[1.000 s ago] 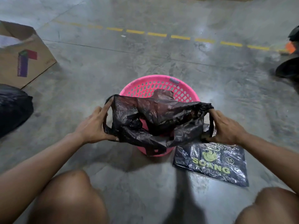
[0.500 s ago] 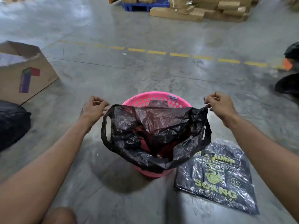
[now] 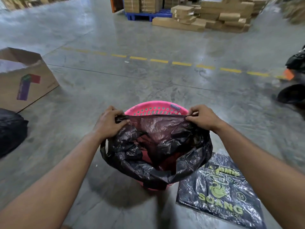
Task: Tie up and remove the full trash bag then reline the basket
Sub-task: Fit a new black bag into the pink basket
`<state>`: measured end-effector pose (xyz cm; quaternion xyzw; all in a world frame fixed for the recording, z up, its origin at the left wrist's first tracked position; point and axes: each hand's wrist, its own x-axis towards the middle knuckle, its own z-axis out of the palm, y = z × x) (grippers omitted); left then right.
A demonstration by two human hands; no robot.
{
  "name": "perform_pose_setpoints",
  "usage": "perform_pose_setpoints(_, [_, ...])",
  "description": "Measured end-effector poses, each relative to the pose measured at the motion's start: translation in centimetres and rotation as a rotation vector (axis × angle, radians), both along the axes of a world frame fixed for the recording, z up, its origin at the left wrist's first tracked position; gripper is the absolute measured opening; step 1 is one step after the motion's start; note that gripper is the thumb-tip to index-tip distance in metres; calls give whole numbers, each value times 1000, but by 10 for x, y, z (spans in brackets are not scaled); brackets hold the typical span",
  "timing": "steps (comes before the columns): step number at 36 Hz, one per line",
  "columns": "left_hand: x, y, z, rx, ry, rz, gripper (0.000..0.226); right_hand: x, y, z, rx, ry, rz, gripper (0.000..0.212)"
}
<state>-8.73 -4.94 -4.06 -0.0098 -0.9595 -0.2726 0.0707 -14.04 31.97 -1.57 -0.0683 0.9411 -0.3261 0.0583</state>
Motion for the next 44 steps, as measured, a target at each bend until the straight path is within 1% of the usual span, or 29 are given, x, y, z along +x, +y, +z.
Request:
perform_pose_setpoints(3, [-12, 2, 3, 233, 23, 110, 14, -5, 1, -4, -120, 7, -142, 19])
perform_pose_setpoints(5, [-19, 7, 6, 400, -12, 183, 16, -12, -2, -3, -136, 17, -196, 23])
perform_pose_setpoints(7, [-31, 9, 6, 498, -57, 250, 17, -22, -7, -3, -139, 9, -229, 26])
perform_pose_setpoints(9, [-44, 10, 6, 539, -86, 302, 21, -31, -12, 0, -116, 3, -245, 28])
perform_pose_setpoints(11, [-58, 12, 6, 536, -110, 321, 24, -39, -18, 3, -53, 1, -251, 29])
perform_pose_setpoints(15, [-72, 20, 8, 454, -224, 285, 32, -57, -27, 0, 23, -44, -268, 41])
perform_pose_setpoints(18, [-75, 21, 7, 452, -299, 266, 45, -71, -31, -7, 54, -104, -283, 40])
perform_pose_setpoints(20, [-76, 19, 6, 475, -335, 256, 48, -80, -32, -12, 36, -145, -286, 40])
perform_pose_setpoints(22, [-77, 20, 5, 535, -375, 296, 52, -86, -31, -17, -23, -201, -303, 41])
perform_pose_setpoints(24, [-77, 21, 3, 634, -459, 312, 37, -85, -32, -19, -107, -229, -321, 48])
perform_pose_setpoints(25, [-76, 21, 1, 673, -546, 304, 32, -83, -32, -21, -139, -270, -315, 42])
perform_pose_setpoints(26, [-74, 20, -1, 704, -632, 287, 31, -80, -32, -22, -173, -365, -295, 33])
perform_pose_setpoints(28, [-66, 15, -9, 754, -719, 256, 34, -74, -30, -24, -202, -546, -214, 40])
perform_pose_setpoints(29, [-62, 13, -13, 773, -724, 238, 33, -73, -26, -29, -201, -577, -193, 41])
perform_pose_setpoints(31, [-56, 13, -16, 806, -726, 181, 31, -65, -8, -41, -241, -551, -144, 39])
perform_pose_setpoints(34, [-46, 10, -25, 895, -692, 130, 31, -51, 19, -55, -381, -528, -165, 38])
perform_pose_setpoints(35, [-42, 5, -29, 942, -668, 106, 33, -44, 20, -55, -432, -531, -215, 37])
perform_pose_setpoints(37, [-30, -7, -35, 1050, -648, 119, 37, -30, 24, -55, -572, -640, -321, 37])
perform_pose_setpoints(38, [-23, -11, -34, 1078, -661, 150, 42, -20, 29, -53, -650, -695, -327, 36])
perform_pose_setpoints(39, [-16, -16, -36, 1102, -688, 174, 52, -12, 35, -54, -708, -726, -323, 37])
perform_pose_setpoints(40, [-9, -19, -36, 1112, -715, 185, 61, -3, 40, -54, -735, -737, -316, 42])
perform_pose_setpoints(42, [3, -24, -38, 1132, -715, 222, 71, 11, 52, -58, -781, -755, -328, 69])
perform_pose_setpoints(43, [8, -24, -37, 1146, -718, 240, 72, 18, 55, -58, -809, -748, -369, 78])
perform_pose_setpoints(44, [12, -24, -38, 1159, -732, 251, 71, 23, 56, -62, -841, -733, -411, 78])
